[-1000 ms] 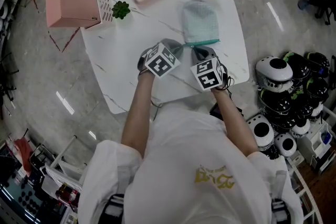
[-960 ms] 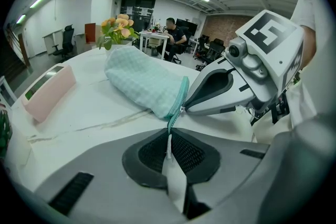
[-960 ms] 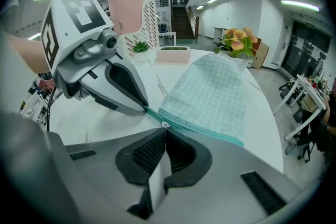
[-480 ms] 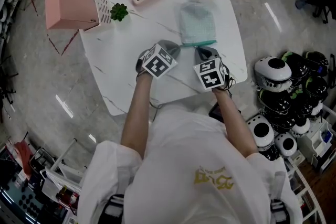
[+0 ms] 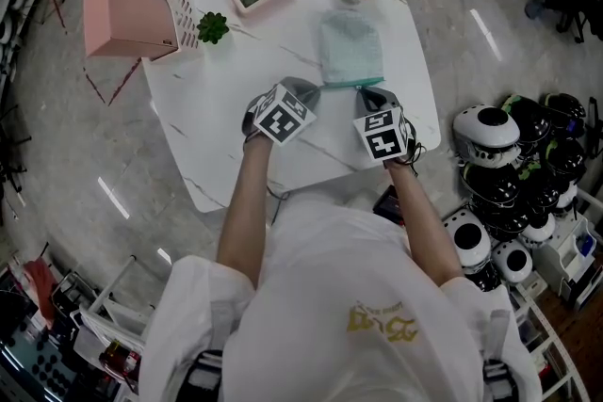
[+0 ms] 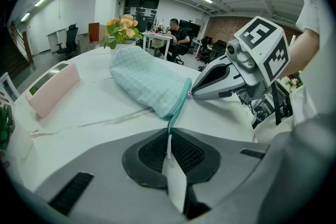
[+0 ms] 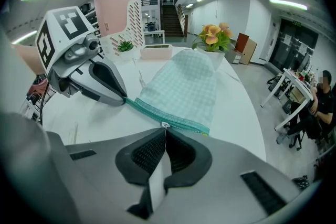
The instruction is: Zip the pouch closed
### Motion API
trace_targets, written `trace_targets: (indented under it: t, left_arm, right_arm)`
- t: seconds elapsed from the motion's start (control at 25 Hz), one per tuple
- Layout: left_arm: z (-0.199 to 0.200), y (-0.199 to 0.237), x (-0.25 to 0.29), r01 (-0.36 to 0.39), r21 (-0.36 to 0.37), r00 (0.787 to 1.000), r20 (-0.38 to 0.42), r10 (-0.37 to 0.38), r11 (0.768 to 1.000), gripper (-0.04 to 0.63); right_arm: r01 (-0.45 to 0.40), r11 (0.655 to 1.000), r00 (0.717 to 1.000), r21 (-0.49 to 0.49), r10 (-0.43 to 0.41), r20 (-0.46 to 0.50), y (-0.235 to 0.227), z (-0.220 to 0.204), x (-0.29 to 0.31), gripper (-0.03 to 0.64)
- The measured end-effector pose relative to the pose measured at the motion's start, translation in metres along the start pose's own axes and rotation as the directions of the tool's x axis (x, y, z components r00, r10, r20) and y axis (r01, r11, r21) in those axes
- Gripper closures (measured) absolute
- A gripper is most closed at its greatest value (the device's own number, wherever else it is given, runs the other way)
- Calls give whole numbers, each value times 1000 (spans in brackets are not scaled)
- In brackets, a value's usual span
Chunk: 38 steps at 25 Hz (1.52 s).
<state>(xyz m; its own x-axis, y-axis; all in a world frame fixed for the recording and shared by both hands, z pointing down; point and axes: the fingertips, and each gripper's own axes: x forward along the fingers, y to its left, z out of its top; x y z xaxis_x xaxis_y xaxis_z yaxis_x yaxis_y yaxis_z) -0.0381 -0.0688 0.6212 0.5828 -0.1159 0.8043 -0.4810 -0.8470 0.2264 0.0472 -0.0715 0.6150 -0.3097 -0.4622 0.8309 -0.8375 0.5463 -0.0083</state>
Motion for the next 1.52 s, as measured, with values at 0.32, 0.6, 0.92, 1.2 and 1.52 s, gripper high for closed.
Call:
trace_targets:
  t: [0.32, 0.6, 0.92, 1.2, 1.52]
  left_arm:
    - [-2, 3, 1, -16, 2, 1000, -8, 16, 1000, 558]
    - [-7, 6, -3, -26, -8, 1000, -15, 26, 1000, 558]
    - [-11, 3, -7, -33, -13, 999, -25, 32, 999, 558]
    - [-8, -3, -7, -45, 1, 998, -36, 45, 999, 558]
    - [-7, -6, -8, -138, 31, 990, -6, 138, 990, 547]
  right_arm:
    - [2, 1000, 1000, -7, -2, -8, -1, 0, 0, 600]
    - [21, 1000, 1000, -3, -21, -19, -11, -6, -2, 600]
    - [49, 999, 999, 25, -48, -24, -26, -16, -11, 600]
    - [45, 996, 999, 80, -45, 7, -31, -15, -13, 598]
    - [-5, 980, 996, 199, -12, 84, -37, -16, -14, 527]
